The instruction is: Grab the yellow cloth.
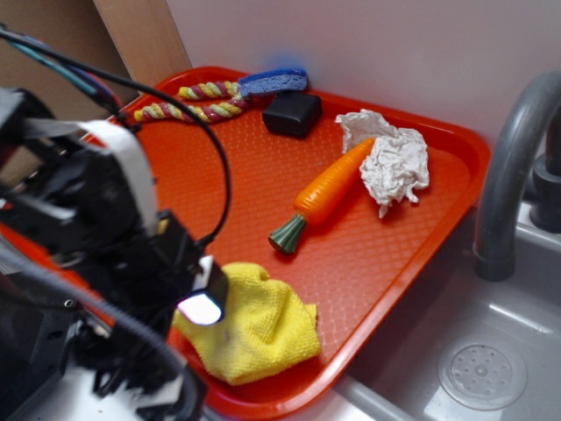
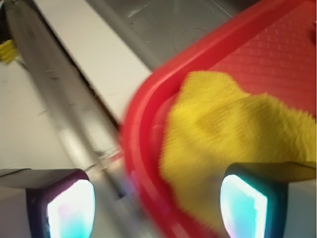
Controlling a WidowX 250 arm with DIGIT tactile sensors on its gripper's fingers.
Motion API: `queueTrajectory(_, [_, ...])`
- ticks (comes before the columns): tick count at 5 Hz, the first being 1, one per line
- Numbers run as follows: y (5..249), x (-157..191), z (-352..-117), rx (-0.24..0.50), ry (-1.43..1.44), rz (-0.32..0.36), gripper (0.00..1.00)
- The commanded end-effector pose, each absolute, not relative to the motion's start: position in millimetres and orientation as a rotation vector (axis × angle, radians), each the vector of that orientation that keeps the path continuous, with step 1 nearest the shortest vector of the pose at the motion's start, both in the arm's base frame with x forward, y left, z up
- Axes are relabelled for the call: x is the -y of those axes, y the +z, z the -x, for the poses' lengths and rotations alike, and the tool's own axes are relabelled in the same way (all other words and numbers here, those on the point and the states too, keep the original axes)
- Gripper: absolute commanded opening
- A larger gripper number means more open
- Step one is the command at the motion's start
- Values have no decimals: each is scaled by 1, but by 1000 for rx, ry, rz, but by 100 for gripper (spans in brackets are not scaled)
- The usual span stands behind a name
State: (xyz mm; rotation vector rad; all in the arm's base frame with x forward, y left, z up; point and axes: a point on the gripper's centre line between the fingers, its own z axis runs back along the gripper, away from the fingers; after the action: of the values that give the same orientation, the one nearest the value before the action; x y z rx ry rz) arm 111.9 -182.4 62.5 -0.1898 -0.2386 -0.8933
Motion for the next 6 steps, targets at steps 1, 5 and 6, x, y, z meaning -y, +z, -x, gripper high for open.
queueTrajectory(1, [109,158,-116,391,-857,179,100])
queueTrajectory(5, [108,143,-122,377,-856,174,100])
queueTrajectory(6, [58,156,-137,321,-858,140,100])
